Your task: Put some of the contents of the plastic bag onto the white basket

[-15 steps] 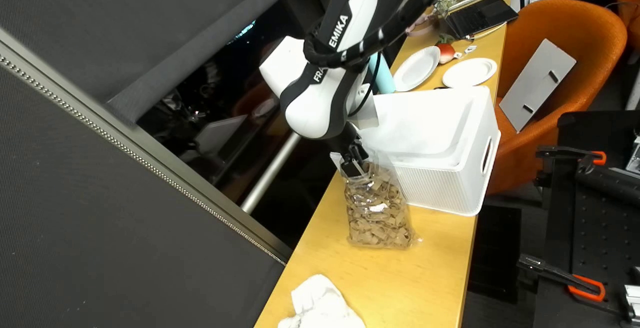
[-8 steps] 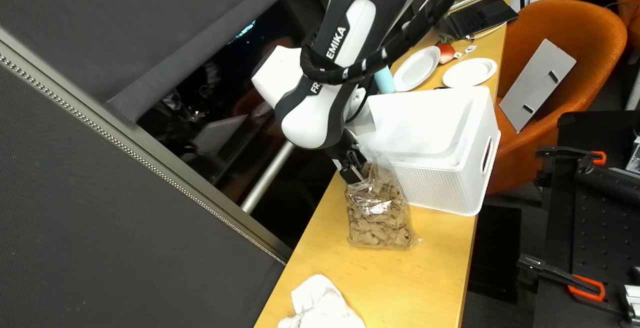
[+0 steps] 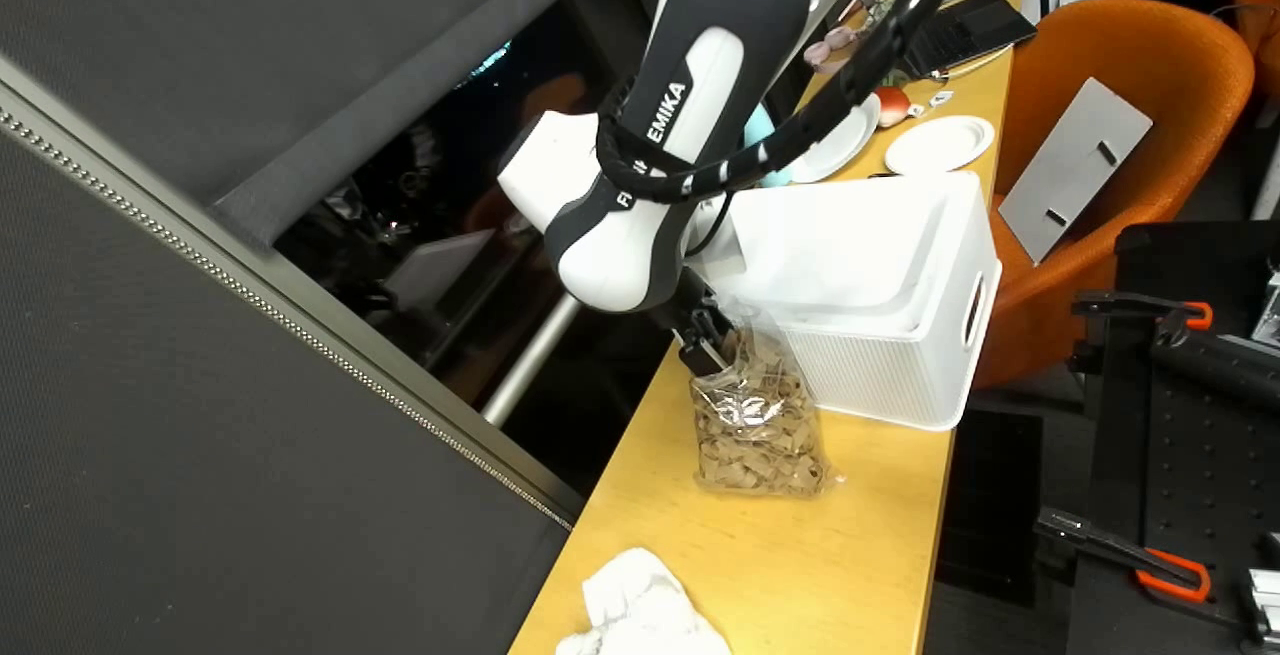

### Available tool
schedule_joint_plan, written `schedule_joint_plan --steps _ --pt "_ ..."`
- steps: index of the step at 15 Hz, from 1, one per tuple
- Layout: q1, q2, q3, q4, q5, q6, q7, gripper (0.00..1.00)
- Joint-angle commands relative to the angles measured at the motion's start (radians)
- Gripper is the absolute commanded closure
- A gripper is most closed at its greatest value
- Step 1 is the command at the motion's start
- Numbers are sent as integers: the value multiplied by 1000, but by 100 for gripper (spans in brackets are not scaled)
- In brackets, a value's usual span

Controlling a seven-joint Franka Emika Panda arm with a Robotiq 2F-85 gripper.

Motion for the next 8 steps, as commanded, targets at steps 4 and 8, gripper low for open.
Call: schedule_joint_plan --steps 4,8 --pt "0 50 -11 67 -14 -64 19 0" --pt "1 62 -16 74 -20 -58 23 26"
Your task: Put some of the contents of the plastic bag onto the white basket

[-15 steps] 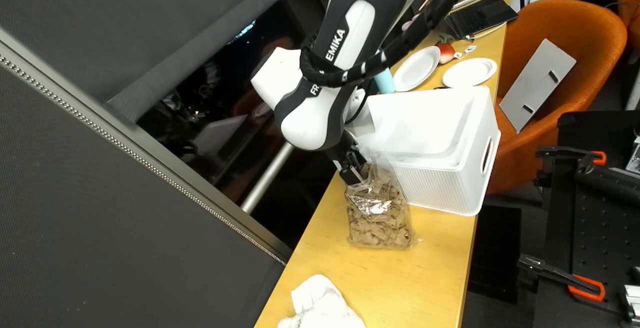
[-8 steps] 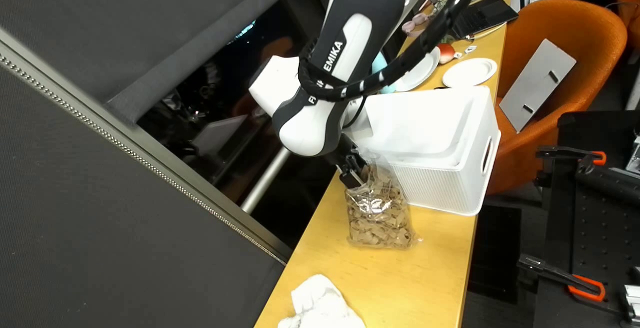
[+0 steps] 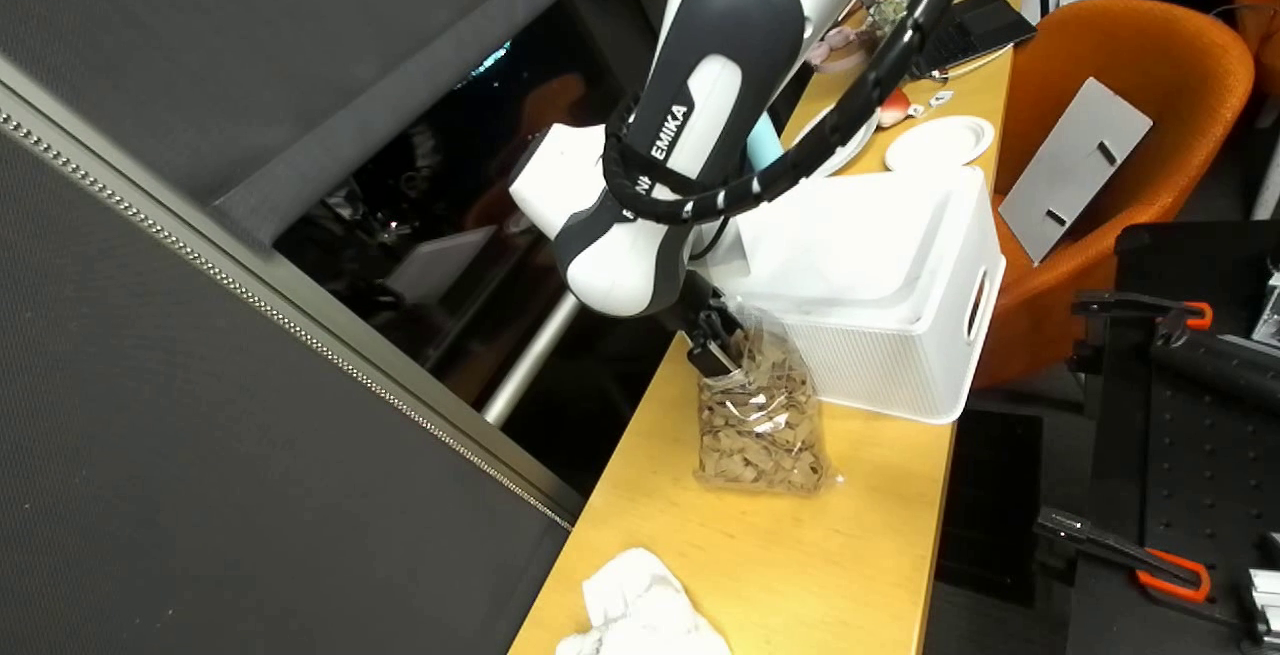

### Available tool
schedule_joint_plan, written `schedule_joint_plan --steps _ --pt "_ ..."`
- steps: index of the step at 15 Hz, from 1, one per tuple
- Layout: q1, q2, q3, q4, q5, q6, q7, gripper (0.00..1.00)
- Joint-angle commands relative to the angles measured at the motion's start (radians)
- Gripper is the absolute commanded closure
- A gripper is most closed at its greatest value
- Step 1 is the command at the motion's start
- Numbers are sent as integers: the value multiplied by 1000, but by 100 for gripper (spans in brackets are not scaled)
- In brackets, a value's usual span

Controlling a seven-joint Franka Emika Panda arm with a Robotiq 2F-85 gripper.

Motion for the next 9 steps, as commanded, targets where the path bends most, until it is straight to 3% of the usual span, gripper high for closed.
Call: schedule_joint_plan --steps 1,9 --pt "3 24 -4 41 -18 -29 14 32" --pt "3 4 -1 31 -20 -27 28 92"
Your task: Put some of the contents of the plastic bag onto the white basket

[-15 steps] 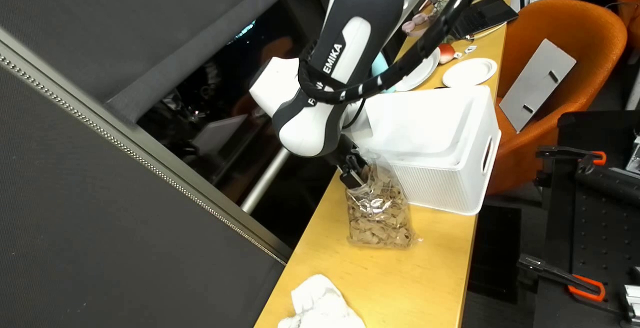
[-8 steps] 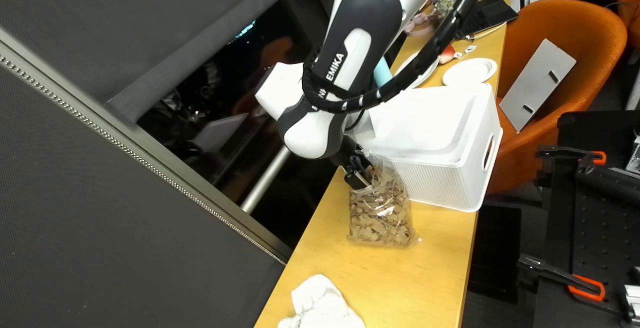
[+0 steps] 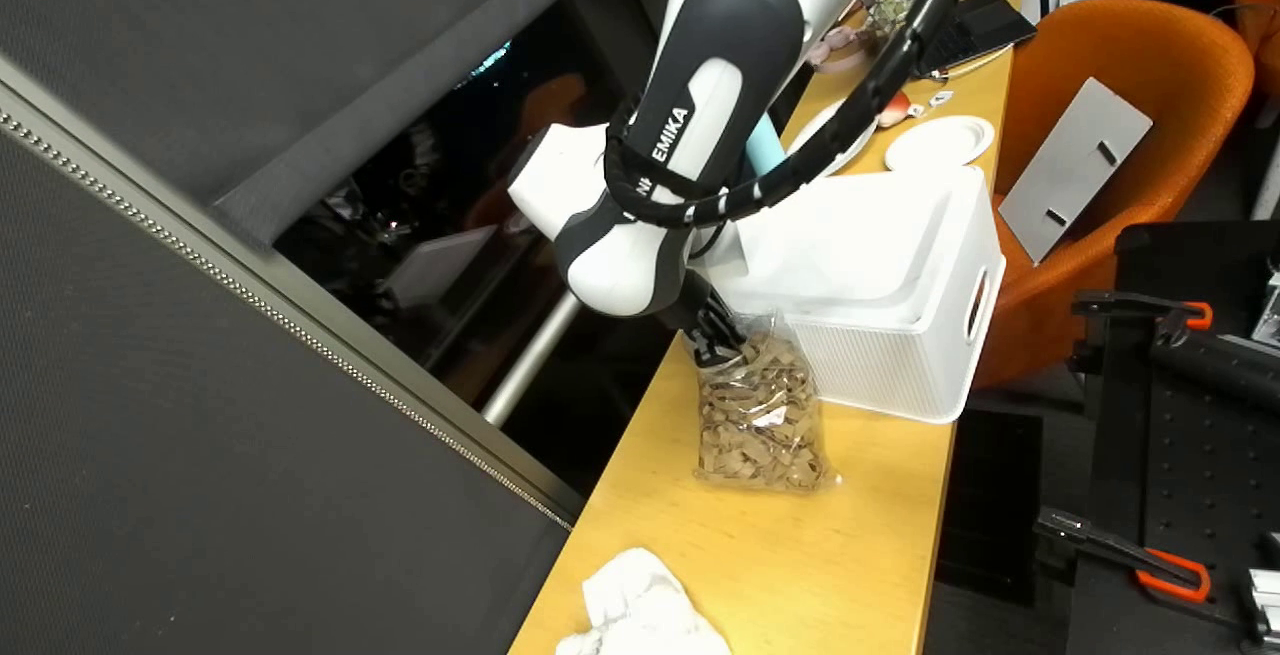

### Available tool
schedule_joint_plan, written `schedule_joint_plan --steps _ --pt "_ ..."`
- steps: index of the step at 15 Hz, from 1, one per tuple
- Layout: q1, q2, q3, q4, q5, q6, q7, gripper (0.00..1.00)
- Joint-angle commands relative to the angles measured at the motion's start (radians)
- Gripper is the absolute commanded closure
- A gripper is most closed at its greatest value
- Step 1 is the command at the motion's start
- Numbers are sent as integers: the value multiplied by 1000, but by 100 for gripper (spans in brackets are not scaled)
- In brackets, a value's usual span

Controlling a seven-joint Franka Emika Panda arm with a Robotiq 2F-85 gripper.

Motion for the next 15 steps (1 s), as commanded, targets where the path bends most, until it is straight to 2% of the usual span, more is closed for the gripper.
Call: schedule_joint_plan --steps 1,9,15 --pt "4 -11 1 15 -6 -27 20 99" --pt "23 -116 -10 -53 -17 -43 97 99" --pt "32 -264 -28 -145 -61 -103 198 99"
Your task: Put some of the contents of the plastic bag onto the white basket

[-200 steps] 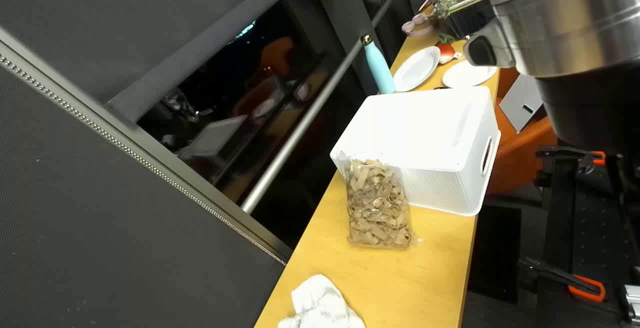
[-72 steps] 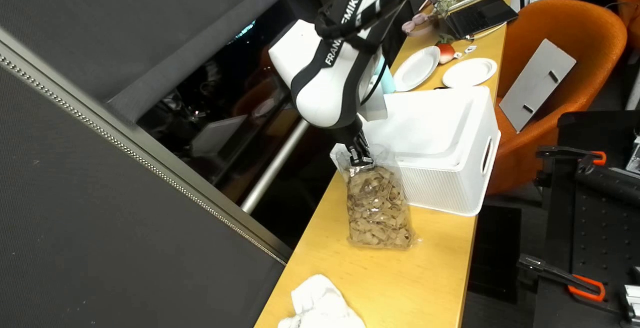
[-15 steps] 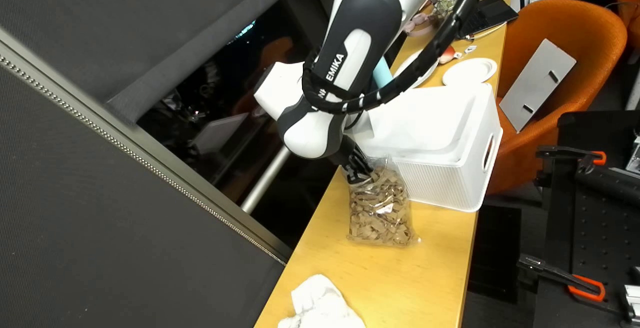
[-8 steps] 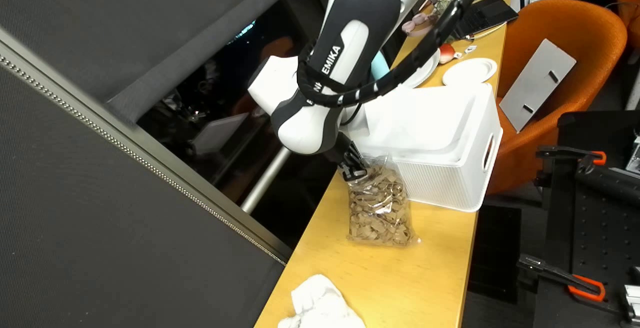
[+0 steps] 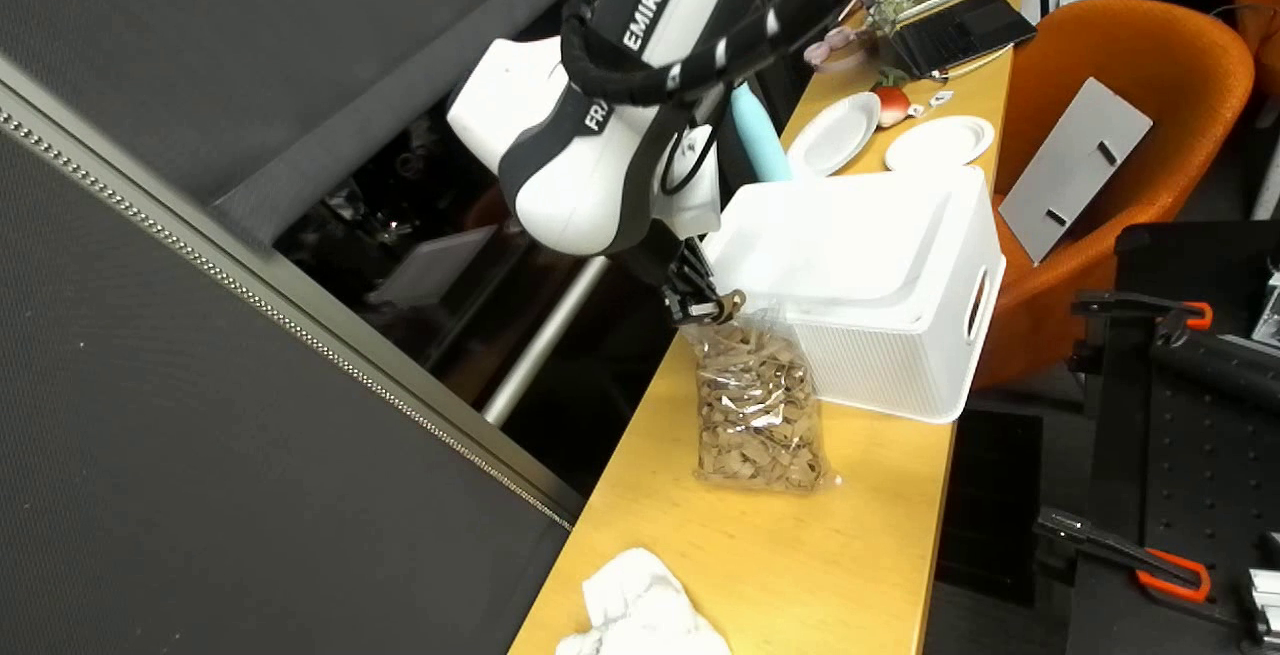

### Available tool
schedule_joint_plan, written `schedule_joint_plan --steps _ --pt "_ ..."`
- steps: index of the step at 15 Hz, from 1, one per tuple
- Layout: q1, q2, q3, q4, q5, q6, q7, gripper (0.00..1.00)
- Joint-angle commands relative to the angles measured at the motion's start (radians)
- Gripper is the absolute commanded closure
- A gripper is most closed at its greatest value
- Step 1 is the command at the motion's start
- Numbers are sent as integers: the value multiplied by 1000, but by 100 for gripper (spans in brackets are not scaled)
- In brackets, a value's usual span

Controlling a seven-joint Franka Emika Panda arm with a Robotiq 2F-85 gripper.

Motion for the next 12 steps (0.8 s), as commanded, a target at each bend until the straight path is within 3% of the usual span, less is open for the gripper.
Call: schedule_joint_plan --steps 1,7,12 --pt "13 -122 -28 -90 -43 -51 69 99" --pt "-43 -224 -75 -158 -67 -42 112 99" --pt "-98 -154 -91 -110 -37 15 97 99"
